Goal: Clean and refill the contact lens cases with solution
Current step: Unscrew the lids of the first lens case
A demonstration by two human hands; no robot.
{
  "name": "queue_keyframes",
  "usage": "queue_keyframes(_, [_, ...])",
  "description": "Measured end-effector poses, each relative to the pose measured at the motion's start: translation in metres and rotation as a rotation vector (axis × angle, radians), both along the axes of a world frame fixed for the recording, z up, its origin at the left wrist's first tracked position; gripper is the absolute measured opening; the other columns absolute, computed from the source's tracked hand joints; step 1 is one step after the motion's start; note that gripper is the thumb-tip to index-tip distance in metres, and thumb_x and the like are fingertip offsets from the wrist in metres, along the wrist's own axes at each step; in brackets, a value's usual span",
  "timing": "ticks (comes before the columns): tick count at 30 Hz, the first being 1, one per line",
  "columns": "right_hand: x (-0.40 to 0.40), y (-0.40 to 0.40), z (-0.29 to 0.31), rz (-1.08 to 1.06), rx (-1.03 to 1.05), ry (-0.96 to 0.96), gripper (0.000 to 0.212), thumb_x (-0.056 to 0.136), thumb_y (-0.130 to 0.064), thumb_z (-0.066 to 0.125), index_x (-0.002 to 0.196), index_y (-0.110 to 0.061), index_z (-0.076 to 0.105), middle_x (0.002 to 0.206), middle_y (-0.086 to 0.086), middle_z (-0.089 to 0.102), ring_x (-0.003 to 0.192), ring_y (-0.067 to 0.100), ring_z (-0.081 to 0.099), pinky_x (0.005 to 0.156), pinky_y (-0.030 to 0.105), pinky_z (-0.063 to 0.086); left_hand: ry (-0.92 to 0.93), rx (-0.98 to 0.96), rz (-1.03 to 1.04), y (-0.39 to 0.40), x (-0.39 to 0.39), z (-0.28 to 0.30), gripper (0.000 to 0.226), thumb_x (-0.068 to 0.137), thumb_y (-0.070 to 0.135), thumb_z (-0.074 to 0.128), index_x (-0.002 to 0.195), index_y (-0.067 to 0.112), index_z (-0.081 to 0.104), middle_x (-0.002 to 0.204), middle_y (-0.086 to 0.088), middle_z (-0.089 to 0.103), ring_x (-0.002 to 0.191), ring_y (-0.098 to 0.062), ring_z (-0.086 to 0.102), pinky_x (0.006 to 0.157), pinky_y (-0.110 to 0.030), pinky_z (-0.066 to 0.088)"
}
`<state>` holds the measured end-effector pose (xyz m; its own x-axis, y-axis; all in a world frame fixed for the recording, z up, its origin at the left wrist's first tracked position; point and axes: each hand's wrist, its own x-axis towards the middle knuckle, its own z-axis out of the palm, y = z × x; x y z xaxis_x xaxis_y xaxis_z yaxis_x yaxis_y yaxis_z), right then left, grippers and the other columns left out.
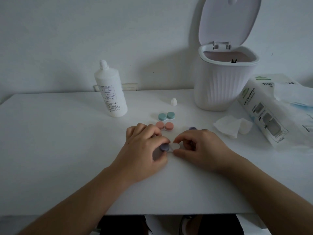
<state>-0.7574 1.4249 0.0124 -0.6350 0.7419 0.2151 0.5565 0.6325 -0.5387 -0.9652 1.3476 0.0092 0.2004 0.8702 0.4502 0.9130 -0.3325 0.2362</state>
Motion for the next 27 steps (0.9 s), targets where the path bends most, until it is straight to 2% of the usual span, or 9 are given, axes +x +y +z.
queue_keyframes(2, [0.0004, -0.0004, 0.0001, 0.000, -0.001, 0.002, 0.022, 0.079, -0.048, 0.073, 0.096, -0.033, 0.071, 0.065, -0.015, 0.056, 0.066, 0.004, 0.054, 0.063, 0.027, 0.047, 0.000, 0.027, 0.010, 0.0014, 0.0006, -0.0011, 0.008, 0.079, 0.032, 0.065, 0.083, 0.027, 0.068, 0.091, 0.011, 0.056, 0.089, -0.016, 0.051, 0.082, -0.028, 0.025])
queue_keyframes(4, [0.0005, -0.0010, 0.0006, 0.000, -0.002, 0.007, 0.025, 0.079, -0.052, 0.070, 0.096, -0.033, 0.071, 0.065, -0.016, 0.057, 0.066, 0.004, 0.055, 0.062, 0.026, 0.046, -0.017, 0.033, 0.029, 0.0025, 0.0009, -0.0015, 0.014, 0.080, 0.039, 0.066, 0.084, 0.026, 0.069, 0.088, 0.012, 0.056, 0.089, -0.016, 0.052, 0.082, -0.028, 0.024])
queue_keyframes(7, [0.0007, -0.0012, 0.0014, 0.011, 0.007, 0.002, 0.028, 0.079, -0.054, 0.069, 0.098, -0.034, 0.071, 0.066, -0.013, 0.058, 0.066, 0.008, 0.056, 0.064, 0.029, 0.049, -0.017, -0.001, 0.024, 0.0015, 0.0007, -0.0005, 0.036, 0.079, 0.049, 0.066, 0.107, 0.027, 0.072, 0.100, 0.015, 0.063, 0.096, -0.015, 0.053, 0.085, -0.029, 0.027])
queue_keyframes(10, [0.0010, -0.0011, 0.0014, 0.014, 0.015, -0.004, 0.023, 0.080, -0.047, 0.074, 0.099, -0.033, 0.071, 0.068, -0.011, 0.059, 0.067, 0.008, 0.056, 0.066, 0.030, 0.050, -0.044, -0.031, -0.061, -0.0017, -0.0004, 0.0021, 0.047, 0.076, 0.035, 0.060, 0.122, 0.027, 0.067, 0.104, 0.021, 0.066, 0.101, -0.011, 0.051, 0.088, -0.031, 0.031])
queue_keyframes(13, [0.0009, -0.0011, 0.0017, 0.016, 0.018, -0.001, 0.023, 0.080, -0.046, 0.074, 0.099, -0.033, 0.071, 0.068, -0.011, 0.059, 0.066, 0.008, 0.055, 0.066, 0.031, 0.050, -0.064, -0.014, -0.096, -0.0022, -0.0008, 0.0020, 0.044, 0.075, 0.023, 0.058, 0.117, 0.026, 0.070, 0.095, 0.022, 0.066, 0.098, -0.009, 0.053, 0.087, -0.035, 0.036])
queue_keyframes(16, [0.0007, -0.0012, 0.0019, 0.013, 0.016, 0.003, 0.023, 0.080, -0.046, 0.075, 0.099, -0.034, 0.071, 0.068, -0.010, 0.059, 0.066, 0.009, 0.055, 0.066, 0.031, 0.050, -0.054, 0.030, -0.068, -0.0003, 0.0005, 0.0008, 0.036, 0.077, 0.020, 0.064, 0.111, 0.024, 0.073, 0.095, 0.019, 0.068, 0.093, -0.014, 0.056, 0.083, -0.037, 0.039])
queue_keyframes(23, [0.0002, -0.0014, 0.0017, 0.020, 0.022, 0.009, 0.023, 0.081, -0.047, 0.075, 0.100, -0.034, 0.072, 0.068, -0.009, 0.060, 0.067, 0.008, 0.054, 0.065, 0.031, 0.049, -0.044, 0.043, -0.082, 0.0013, 0.0006, 0.0000, 0.023, 0.088, 0.030, 0.061, 0.104, 0.028, 0.076, 0.089, 0.012, 0.060, 0.086, -0.016, 0.054, 0.081, -0.037, 0.037])
queue_keyframes(27, [0.0010, -0.0016, 0.0024, 0.020, 0.025, -0.002, 0.024, 0.082, -0.050, 0.073, 0.100, -0.035, 0.071, 0.070, -0.007, 0.061, 0.067, 0.008, 0.055, 0.065, 0.029, 0.049, -0.099, 0.038, -0.070, 0.0025, -0.0031, -0.0002, 0.023, 0.091, 0.040, 0.061, 0.104, 0.027, 0.075, 0.094, 0.013, 0.061, 0.092, -0.013, 0.055, 0.085, -0.036, 0.037])
